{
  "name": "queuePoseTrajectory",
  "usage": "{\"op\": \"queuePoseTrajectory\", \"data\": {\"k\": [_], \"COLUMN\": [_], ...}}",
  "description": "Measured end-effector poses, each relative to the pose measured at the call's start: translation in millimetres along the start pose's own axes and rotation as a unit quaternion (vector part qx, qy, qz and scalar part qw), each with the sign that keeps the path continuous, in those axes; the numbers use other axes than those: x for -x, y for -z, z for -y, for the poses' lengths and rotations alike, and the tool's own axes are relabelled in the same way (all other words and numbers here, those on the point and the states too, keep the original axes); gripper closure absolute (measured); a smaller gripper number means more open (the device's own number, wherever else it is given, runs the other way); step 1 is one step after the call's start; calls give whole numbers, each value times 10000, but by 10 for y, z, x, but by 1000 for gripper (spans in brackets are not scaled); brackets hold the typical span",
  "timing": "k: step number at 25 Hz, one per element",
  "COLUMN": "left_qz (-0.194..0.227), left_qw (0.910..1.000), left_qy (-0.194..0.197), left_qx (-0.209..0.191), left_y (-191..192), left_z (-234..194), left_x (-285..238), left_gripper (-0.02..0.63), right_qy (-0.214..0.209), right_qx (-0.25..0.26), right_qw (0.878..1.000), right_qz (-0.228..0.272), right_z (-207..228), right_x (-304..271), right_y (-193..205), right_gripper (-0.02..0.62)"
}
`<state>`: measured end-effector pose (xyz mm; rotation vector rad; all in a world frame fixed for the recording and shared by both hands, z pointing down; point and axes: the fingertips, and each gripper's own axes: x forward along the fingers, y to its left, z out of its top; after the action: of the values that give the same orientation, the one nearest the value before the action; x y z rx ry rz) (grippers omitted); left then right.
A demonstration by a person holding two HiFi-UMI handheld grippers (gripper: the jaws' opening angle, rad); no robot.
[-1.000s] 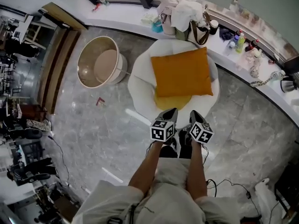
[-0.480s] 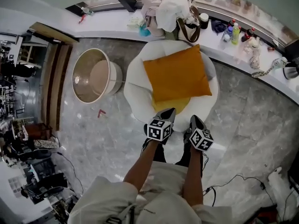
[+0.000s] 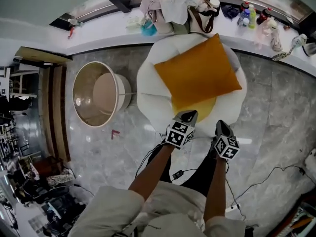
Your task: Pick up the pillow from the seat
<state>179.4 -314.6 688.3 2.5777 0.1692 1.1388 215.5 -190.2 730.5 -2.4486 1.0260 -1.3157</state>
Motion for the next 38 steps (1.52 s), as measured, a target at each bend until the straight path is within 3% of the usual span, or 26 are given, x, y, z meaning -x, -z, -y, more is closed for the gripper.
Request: {"op": "queuePoseTrajectory", "data": {"k": [4,13,20,26,29,32,38], "left_qz": [-83,-218,-754,-1245,-1333,-1404,-1579], "left_qw": [9995,9996,9968,9916,9900,9888,9863], "left_qy": [72,-127,-231,-355,-464,-496,-428], "left_qx": [-300,-114,-111,-52,39,94,212], "left_y": [113,355,717,971,999,1032,1147], "left_z": [-271,-593,-615,-579,-592,-562,-438], "left_x": [51,-253,-679,-1061,-1227,-1442,-1674], "left_gripper": [597,597,597,597,597,597,597], "right_qy": [-21,-112,-433,-519,-611,-826,-1157], "right_qx": [-334,-372,-339,-897,-1276,-1463,-1740], "right_qw": [9993,9992,9983,9946,9899,9858,9779], "right_qz": [180,102,-210,-111,-47,-24,83], "right_z": [-113,57,328,772,943,1033,1193], "right_x": [-132,-482,-1010,-1369,-1608,-1812,-2128], "right_y": [255,459,590,689,753,731,687], "right_gripper": [586,586,584,567,542,472,428]}}
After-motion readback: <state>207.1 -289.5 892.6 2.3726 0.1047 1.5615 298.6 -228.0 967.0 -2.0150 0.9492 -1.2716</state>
